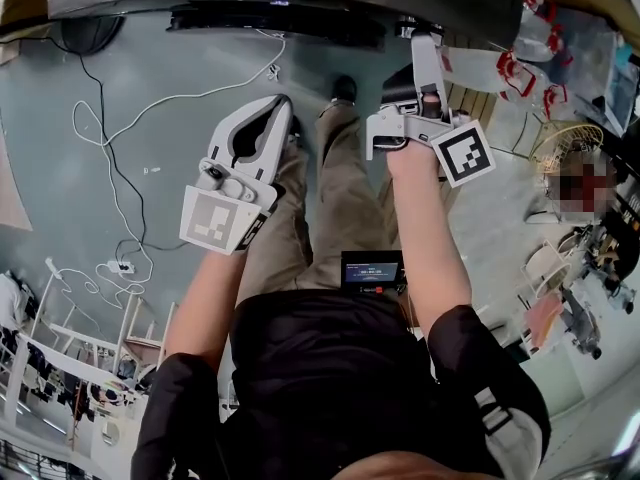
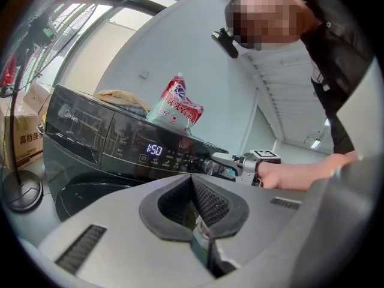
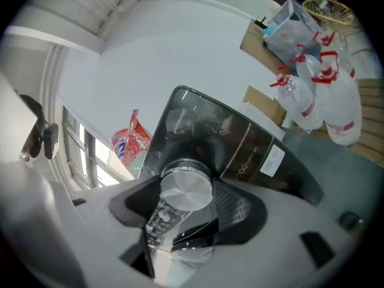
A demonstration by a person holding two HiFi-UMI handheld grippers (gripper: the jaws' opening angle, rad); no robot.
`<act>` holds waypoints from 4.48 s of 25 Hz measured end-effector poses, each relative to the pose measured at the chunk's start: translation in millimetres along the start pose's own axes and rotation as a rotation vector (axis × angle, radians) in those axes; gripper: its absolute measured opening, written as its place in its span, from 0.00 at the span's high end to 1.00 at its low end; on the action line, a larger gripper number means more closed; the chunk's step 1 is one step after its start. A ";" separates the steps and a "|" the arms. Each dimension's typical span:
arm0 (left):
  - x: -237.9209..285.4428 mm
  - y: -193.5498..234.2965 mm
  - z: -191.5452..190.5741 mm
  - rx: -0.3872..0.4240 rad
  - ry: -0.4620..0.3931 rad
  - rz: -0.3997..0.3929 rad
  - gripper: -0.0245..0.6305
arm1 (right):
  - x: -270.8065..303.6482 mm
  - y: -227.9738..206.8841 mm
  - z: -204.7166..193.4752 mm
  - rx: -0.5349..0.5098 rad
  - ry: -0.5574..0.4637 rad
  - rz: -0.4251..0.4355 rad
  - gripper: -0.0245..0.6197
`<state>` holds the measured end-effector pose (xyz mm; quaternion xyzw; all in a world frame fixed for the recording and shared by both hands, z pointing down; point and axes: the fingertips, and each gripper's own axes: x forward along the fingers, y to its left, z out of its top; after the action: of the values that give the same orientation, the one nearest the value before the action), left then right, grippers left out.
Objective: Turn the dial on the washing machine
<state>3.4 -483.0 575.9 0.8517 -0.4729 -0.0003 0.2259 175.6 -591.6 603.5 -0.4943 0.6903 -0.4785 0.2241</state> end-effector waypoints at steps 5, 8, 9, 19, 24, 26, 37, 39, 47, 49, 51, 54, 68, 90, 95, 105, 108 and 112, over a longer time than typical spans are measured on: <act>-2.6 -1.9 -1.9 -0.007 0.015 -0.007 0.97 | 0.7 4.0 1.3 -0.136 0.008 -0.031 0.53; -4.0 -0.2 -3.7 -0.004 0.012 -0.005 0.97 | 1.9 6.1 0.4 -0.188 0.012 -0.042 0.53; -4.3 -0.1 -3.9 -0.001 0.010 -0.006 0.97 | 2.0 6.5 0.2 -0.204 0.014 -0.047 0.53; -6.1 3.0 -5.0 -0.007 0.008 -0.004 0.97 | 3.8 9.7 -1.8 -0.330 0.010 -0.074 0.53; -7.6 2.6 -8.8 -0.010 0.008 0.000 0.97 | 1.6 8.6 -1.0 -0.408 -0.019 -0.128 0.53; -8.2 1.8 -10.8 -0.010 0.009 -0.001 0.97 | 1.4 9.5 -0.1 -0.456 -0.028 -0.136 0.53; -9.5 -0.3 -10.8 -0.009 0.005 -0.005 0.97 | 1.2 11.9 -1.7 -0.717 -0.027 -0.197 0.53; -11.5 -0.1 -11.2 -0.009 0.007 -0.003 0.97 | 0.7 12.6 -1.4 -0.725 -0.030 -0.198 0.53; -20.4 2.3 -12.0 -0.012 0.002 -0.003 0.97 | -7.1 12.5 -8.8 -0.654 -0.047 -0.189 0.53; -24.4 3.7 -8.4 -0.017 -0.001 -0.004 0.97 | -13.5 11.8 -20.2 -0.592 -0.036 -0.186 0.53; -26.6 4.1 -2.1 -0.013 -0.016 -0.009 0.97 | -21.3 15.2 -30.5 -0.578 -0.021 -0.183 0.53; -28.3 -0.6 9.3 -0.001 -0.039 -0.022 0.97 | -37.9 29.8 -38.9 -0.624 0.005 -0.160 0.53; -75.2 -49.9 141.9 0.110 -0.171 -0.063 0.97 | -110.9 186.2 -5.9 -0.999 0.027 0.066 0.53; -215.5 -213.0 162.3 0.224 -0.241 -0.065 0.97 | -358.9 234.0 51.6 -1.140 -0.099 0.077 0.82; -259.8 -260.0 126.3 0.220 -0.210 -0.059 0.97 | -432.8 232.2 38.5 -1.108 -0.127 0.079 0.88; -331.1 -297.3 116.1 0.255 -0.205 -0.073 0.97 | -503.7 250.3 0.7 -1.070 -0.134 0.105 0.96; -344.9 -296.2 110.1 0.259 -0.198 -0.086 0.97 | -514.3 259.5 -14.1 -1.067 -0.137 0.105 0.96; -374.2 -300.4 103.2 0.256 -0.196 -0.129 0.97 | -533.1 274.7 -41.4 -1.073 -0.142 0.094 0.96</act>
<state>16.4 -85.9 287.7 0.8979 -0.4334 -0.0376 0.0679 233.8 -80.6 292.3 -0.5392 0.8420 -0.0140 0.0077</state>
